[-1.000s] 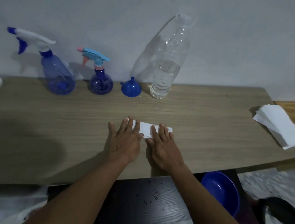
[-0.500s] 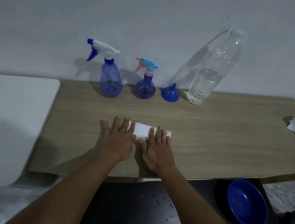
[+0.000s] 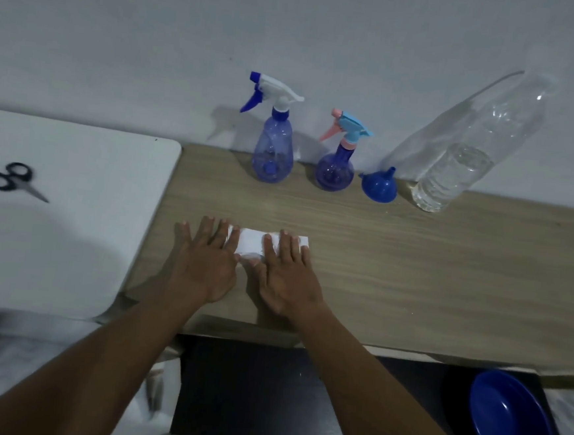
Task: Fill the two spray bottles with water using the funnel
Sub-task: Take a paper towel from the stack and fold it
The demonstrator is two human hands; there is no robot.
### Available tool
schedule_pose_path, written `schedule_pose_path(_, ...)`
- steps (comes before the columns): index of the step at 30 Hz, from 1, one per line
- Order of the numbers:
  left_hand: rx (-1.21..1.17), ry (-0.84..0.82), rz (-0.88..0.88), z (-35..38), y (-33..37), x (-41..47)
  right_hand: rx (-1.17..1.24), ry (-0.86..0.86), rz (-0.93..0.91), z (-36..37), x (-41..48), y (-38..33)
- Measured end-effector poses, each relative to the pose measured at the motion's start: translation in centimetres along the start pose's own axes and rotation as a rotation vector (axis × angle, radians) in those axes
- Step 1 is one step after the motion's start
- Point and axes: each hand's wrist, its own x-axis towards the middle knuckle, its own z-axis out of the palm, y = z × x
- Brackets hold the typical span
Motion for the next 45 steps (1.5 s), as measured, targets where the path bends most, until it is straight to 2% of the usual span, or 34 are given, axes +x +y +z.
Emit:
schedule_pose_path(3,-0.073,0.087,0.034,0.6,-0.1,-0.6,-0.005,0.053,-0.021,0.3,-0.3,-0.4)
schedule_pose_path(7,-0.106,0.090,0.127,1.8,-0.2,-0.4,-0.023,0.072,-0.024,0.4,-0.5,-0.4)
schedule_pose_path(15,-0.093,0.043,0.065,3.1,0.7,-2.3,-0.076,0.196,-0.033,1.8,-1.1,1.5)
schedule_pose_path(21,-0.051,0.030,0.040,3.3,3.6,-4.9,-0.026,0.100,-0.178,1.2,-4.8,4.4)
schedule_pose_path(25,-0.084,-0.012,0.018,3.0,7.9,-5.6,-0.040,0.001,-0.223,0.0,-8.4,7.6)
schedule_pose_path(29,-0.118,-0.028,0.030,2.5,13.5,-5.5,-0.070,-0.021,-0.226,-1.2,-11.0,12.7)
schedule_pose_path(45,-0.092,-0.048,0.193,-0.7,39.2,-3.6,-0.093,0.100,-0.059,-3.8,-21.7,36.4)
